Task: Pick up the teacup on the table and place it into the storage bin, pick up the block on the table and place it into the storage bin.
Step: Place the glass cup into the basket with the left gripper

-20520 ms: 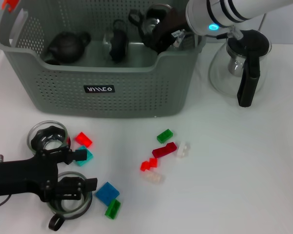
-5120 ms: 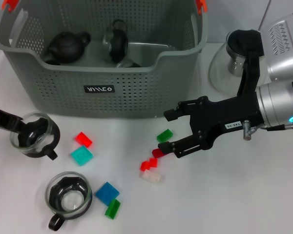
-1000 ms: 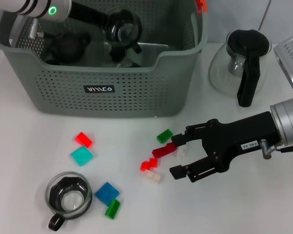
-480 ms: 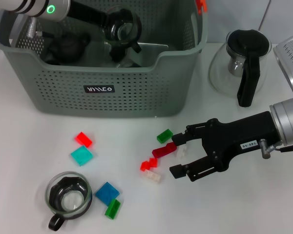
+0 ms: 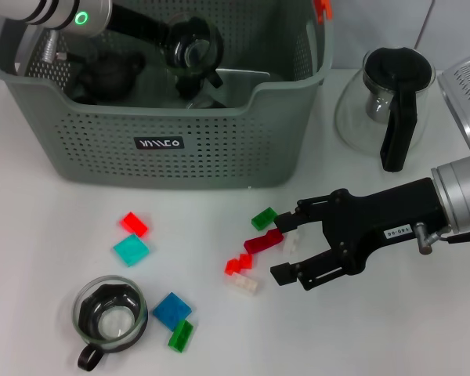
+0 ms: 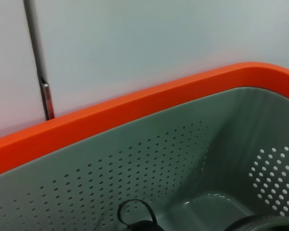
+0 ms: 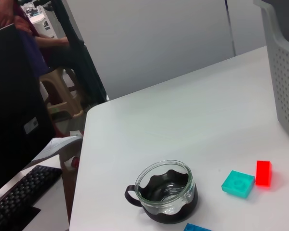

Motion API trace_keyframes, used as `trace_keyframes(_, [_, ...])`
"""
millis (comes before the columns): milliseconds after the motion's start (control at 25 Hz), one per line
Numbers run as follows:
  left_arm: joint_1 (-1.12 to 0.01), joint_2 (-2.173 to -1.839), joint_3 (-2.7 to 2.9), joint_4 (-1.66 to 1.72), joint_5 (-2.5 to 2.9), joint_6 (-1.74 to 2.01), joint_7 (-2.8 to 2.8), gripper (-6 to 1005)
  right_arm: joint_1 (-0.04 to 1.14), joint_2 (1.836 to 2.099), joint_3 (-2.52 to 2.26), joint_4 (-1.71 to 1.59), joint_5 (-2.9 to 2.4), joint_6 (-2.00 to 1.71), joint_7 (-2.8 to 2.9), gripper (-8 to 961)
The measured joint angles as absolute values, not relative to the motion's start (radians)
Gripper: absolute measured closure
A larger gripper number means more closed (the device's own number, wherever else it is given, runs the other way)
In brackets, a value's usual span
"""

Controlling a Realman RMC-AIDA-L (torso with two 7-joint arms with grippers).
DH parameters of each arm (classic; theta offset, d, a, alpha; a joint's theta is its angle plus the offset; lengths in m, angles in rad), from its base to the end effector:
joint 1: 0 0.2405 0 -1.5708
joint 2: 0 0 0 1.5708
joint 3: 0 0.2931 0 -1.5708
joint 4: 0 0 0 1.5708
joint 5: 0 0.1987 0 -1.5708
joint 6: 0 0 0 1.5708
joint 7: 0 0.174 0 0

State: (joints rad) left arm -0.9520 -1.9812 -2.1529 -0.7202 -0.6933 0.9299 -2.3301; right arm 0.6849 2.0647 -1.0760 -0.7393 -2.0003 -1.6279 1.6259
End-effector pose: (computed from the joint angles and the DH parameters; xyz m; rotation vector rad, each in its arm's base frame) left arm -0.1916 0.5249 -0.0037 -2.2855 -0.8826 -0.0950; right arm 0.2016 0.3453 -0.0792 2.9803 -0.4596 -0.3991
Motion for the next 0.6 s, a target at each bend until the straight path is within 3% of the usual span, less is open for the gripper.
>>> trace_keyframes(600, [-0.958,-2.003,-2.153,-0.727,-0.629,0.930,-2.352,955,0.681,2.066,-1.075,-0.739,-2.000,-1.621,1.626,42])
